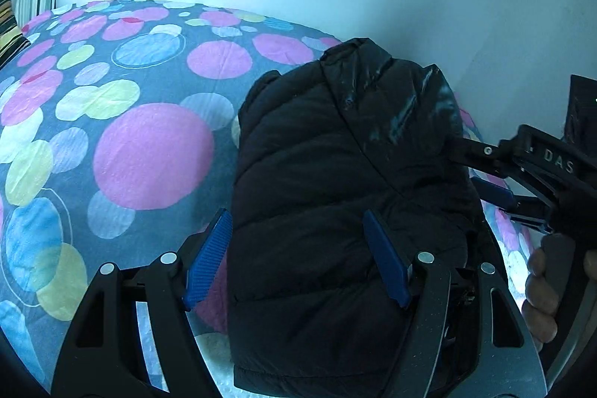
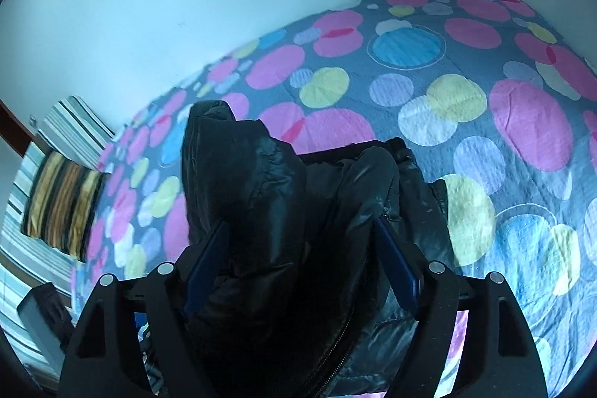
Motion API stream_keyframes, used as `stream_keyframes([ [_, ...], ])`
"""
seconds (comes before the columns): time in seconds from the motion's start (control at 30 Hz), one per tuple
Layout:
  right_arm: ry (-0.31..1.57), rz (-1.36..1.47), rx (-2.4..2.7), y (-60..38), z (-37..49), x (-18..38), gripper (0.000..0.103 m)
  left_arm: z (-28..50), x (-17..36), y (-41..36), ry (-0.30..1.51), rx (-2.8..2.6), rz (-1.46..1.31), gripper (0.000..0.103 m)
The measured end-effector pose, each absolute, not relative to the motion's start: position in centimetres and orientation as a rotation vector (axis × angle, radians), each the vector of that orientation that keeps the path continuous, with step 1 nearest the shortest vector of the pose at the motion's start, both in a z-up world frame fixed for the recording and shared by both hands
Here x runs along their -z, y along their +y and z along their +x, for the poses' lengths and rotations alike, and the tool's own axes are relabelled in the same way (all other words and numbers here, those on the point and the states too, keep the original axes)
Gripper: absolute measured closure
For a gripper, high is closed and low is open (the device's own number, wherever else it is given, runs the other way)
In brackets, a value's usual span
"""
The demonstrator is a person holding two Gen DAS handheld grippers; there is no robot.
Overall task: Fold large clothes
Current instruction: 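Lower the held bundle onto the bed and open the right tool, then grasp the bundle with the right tool while the left tool presses it down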
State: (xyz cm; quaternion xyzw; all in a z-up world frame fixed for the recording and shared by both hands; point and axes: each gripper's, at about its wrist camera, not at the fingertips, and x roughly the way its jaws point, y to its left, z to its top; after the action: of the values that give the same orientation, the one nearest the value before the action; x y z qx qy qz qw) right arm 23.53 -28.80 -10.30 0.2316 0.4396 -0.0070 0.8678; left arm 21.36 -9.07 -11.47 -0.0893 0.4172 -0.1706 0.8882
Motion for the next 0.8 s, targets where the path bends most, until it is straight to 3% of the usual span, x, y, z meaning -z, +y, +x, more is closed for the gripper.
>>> stream_keyframes([
  [0.17, 0.963, 0.465, 0.029, -28.8, 24.0, 11.4, 0.025, 21.4, 12.4, -9.7, 0.880, 0.370, -0.177, 0.031],
  [0.2, 0.972, 0.454, 0.031, -28.6, 24.1, 11.6, 0.030, 21.5, 12.4, -9.8, 0.880, 0.372, -0.172, 0.031],
  [0.23, 0.975, 0.440, 0.028, -28.5, 24.1, 12.0, 0.042, 21.6, 12.5, -10.0, 0.883, 0.380, -0.163, 0.031],
  [0.27, 0.981, 0.433, 0.016, -28.3, 24.2, 12.2, 0.064, 21.7, 12.5, -10.1, 0.881, 0.382, -0.158, 0.031],
  [0.3, 0.985, 0.426, 0.000, -28.2, 24.2, 12.6, 0.073, 21.7, 12.3, -10.0, 0.876, 0.388, -0.156, 0.031],
  [0.37, 0.964, 0.405, -0.008, -28.5, 23.8, 12.5, 0.080, 21.7, 11.5, -9.3, 0.851, 0.382, -0.147, 0.031],
  [0.53, 0.949, 0.407, 0.016, -31.3, 22.6, 12.9, 0.083, 23.6, 10.9, -8.4, 0.846, 0.377, -0.138, 0.031],
  [0.8, 1.003, 0.392, 0.063, -34.3, 22.4, 16.1, 0.081, 26.1, 13.4, -13.6, 0.922, 0.501, -0.001, 0.029],
])
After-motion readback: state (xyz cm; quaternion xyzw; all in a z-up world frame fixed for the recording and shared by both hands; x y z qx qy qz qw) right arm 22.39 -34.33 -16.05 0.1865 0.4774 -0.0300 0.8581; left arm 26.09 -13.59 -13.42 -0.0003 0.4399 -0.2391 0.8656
